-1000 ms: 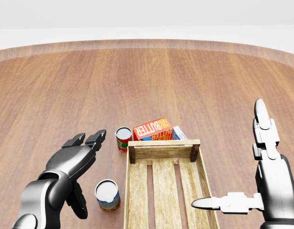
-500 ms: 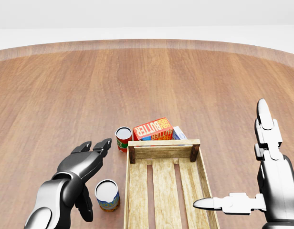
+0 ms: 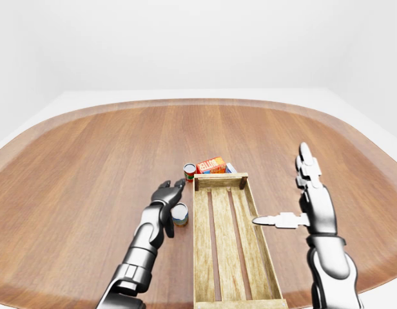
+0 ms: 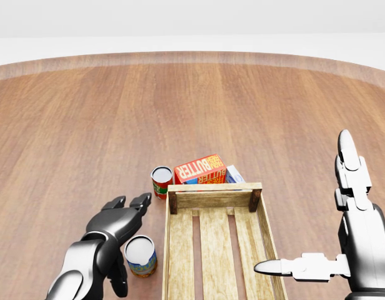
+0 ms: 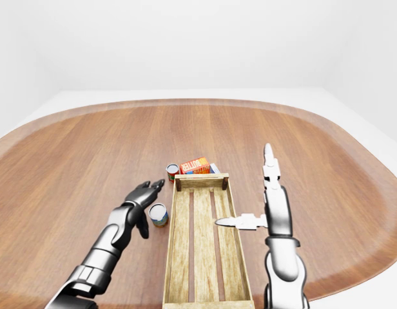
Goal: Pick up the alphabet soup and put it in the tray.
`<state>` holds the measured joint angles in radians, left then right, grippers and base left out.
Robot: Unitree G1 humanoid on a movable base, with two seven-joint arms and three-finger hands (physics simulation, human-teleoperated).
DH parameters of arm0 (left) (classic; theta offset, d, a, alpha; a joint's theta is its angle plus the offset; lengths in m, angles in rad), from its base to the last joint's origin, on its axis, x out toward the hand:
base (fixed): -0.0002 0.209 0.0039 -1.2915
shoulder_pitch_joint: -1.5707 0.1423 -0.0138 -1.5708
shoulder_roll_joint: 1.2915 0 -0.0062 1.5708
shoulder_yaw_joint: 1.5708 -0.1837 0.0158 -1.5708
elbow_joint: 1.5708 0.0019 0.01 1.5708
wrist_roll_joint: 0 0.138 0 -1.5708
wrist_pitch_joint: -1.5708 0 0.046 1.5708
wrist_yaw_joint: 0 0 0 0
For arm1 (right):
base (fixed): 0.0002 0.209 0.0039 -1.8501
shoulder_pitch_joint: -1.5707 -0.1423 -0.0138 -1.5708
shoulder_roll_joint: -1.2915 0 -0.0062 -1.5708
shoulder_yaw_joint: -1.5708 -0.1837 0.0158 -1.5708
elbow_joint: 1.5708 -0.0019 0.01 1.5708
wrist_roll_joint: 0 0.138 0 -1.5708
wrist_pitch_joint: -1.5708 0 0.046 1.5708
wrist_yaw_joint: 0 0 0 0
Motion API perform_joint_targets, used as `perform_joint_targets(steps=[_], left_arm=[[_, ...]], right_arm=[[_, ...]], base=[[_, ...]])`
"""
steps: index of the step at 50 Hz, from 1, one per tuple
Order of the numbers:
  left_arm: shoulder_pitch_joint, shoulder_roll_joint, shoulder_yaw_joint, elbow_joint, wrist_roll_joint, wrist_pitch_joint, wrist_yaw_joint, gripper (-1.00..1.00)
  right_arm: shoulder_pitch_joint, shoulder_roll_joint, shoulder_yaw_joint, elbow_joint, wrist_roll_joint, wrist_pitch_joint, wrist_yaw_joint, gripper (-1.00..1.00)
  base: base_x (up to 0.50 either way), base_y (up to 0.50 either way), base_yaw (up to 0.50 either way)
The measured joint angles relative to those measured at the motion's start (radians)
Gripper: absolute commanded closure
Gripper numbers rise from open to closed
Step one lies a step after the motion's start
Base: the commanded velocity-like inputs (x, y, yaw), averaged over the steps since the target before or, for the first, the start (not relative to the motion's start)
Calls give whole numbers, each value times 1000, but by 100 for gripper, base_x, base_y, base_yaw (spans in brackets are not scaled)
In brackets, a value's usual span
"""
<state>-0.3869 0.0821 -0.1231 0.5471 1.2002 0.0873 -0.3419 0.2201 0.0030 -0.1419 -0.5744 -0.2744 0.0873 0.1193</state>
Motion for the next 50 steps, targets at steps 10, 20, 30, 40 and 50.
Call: perform_joint_targets(steps=[10, 20, 30, 40, 50], left_arm=[[-27, -2, -7, 70, 1, 0, 25, -100], [-57, -6, -12, 149, 0, 0, 59, -100], [-88, -15, -20, 229, -5, 0, 95, -100], [-116, -28, -25, 308, -26, 0, 146, -100], [-142, -33, -29, 397, -48, 0, 200, -100]], right_arm=[[-2, 0, 0, 2, 0, 0, 0, -100], [-1, 0, 0, -1, 1, 0, 0, -100], [2, 0, 0, -4, 2, 0, 2, -100], [4, 1, -2, -7, 2, 0, 5, -100], [5, 2, -2, -7, 2, 0, 6, -100]], base=[[0, 0, 0], [0, 0, 0], [0, 0, 0], [0, 0, 0], [0, 0, 0]])
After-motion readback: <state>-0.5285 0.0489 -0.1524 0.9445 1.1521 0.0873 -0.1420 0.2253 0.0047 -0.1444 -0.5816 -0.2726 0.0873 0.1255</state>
